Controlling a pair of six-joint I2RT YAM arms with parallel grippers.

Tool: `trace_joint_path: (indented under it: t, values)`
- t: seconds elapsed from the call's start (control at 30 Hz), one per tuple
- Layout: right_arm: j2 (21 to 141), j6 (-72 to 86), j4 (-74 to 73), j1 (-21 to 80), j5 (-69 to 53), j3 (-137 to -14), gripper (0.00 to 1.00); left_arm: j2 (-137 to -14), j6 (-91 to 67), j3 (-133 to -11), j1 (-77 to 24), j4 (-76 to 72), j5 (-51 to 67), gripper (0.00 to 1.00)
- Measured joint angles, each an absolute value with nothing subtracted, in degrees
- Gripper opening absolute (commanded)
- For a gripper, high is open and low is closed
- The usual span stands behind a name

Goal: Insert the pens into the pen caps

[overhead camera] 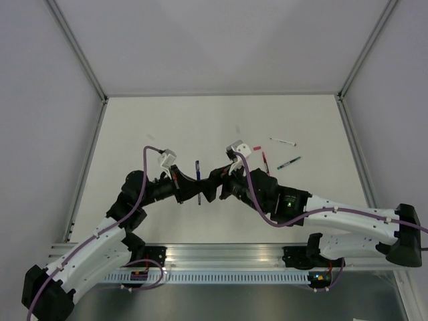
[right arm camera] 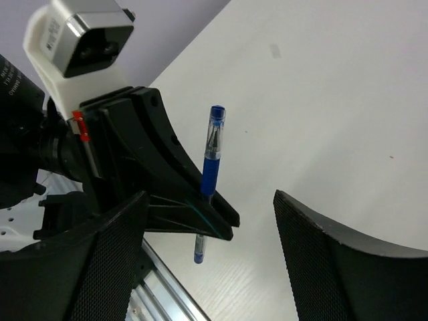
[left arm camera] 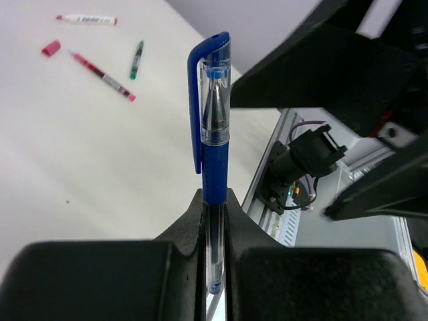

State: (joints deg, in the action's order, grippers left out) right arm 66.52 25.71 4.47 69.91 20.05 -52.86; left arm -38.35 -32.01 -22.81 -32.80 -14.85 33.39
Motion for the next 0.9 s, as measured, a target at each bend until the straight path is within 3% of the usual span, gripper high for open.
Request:
trace_joint_path:
  t: [0.2, 0.5, 0.73, 0.9]
  values:
    - [57.87, 26.22, -5.96, 69.93, 29.17, -52.80, 0.90, -51.16, -32.10, -24.10, -32.80, -12.16, 29.67, 0.02]
    - [39.11, 25.85, -12.23, 69.84, 40.64, -46.92, 0.91, -76.44, -35.05, -30.61, -32.64, -7.55, 21.52, 0.02]
    - [36.97, 24.58, -13.91, 69.73, 42.37, -44.64, 0.92, -84.07, -36.77, -33.30, -32.58, -3.14, 15.35, 0.02]
    - [37.39, 23.73, -14.74, 69.73, 41.89, -44.62, 0.91, -87.02, -37.82, -35.29, -32.60, -0.93, 12.88, 0.22]
